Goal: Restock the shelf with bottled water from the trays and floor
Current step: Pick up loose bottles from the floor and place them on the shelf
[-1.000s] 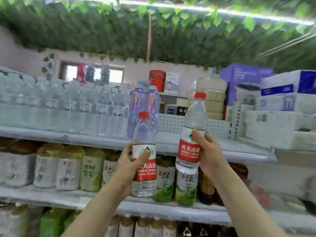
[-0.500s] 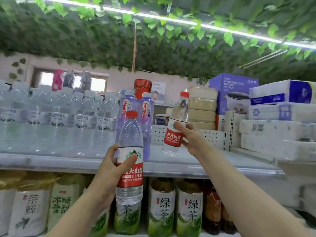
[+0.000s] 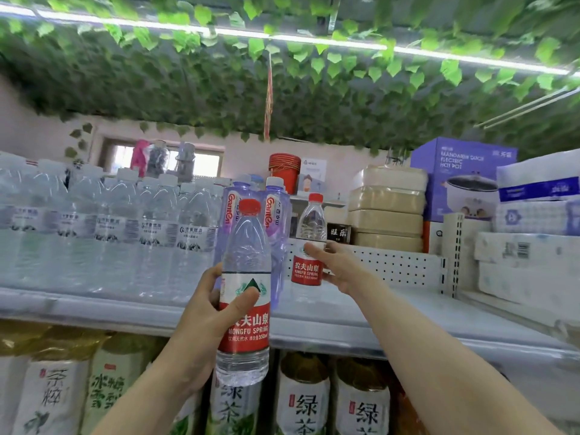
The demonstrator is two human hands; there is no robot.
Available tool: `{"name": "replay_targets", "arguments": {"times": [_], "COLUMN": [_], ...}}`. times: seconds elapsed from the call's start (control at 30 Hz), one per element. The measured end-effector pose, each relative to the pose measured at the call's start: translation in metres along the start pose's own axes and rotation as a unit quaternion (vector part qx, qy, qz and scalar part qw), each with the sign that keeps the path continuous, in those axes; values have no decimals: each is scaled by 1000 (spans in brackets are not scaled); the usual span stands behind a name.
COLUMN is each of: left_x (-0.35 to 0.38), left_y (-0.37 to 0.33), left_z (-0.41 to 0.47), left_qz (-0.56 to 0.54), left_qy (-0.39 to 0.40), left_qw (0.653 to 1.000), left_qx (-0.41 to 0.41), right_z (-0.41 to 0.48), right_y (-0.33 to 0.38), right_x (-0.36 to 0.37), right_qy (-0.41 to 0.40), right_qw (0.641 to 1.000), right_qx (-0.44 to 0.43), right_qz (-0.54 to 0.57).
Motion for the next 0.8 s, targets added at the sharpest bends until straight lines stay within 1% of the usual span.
{"name": "replay_targets", "arguments": {"times": [0.13,0.27,0.4,0.47,0.53,0.6,0.63,0.73,0.8], "left_x": [2,6,18,26,35,47,55,79,97], "left_y": [4,7,7,4,3,1,0,-2,-1], "left_z": [1,-3,-9,-12,-13,-13,-14,-11,-6], "left_qz": [-2,2,7,12,19,29,30,30,28], "left_qy": [-16,-18,-15,-12,-7,4,11,28,35], "left_qw": [1000,1000,1000,1000,1000,999,999,999,999], "left_qx": [-5,-6,-5,4,8,13,16,21,25], "right_z": [7,12,10,6,-2,-17,-27,-61,-82], "right_y": [-1,-3,-3,1,10,23,28,38,40], "right_x": [3,3,3,-4,-19,-34,-39,-49,-54], "right_qy": [12,5,15,1,-40,-58,-50,6,56], "right_qw": [1000,999,996,995,991,989,990,994,993], "right_qx": [-9,-33,-45,-54,-81,-114,-120,-100,-73], "right_qz": [-19,-31,-70,-85,-95,-75,-50,30,78]}}
Point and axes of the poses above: each hand's wrist, its own z-axis towards the middle knuckle, its own x-axis out of the palm, y = z × x, the point moved 9 cm from there along z, towards the middle knuckle, and after that the axes turned 15 degrees about -y, right-handed, at the moved point
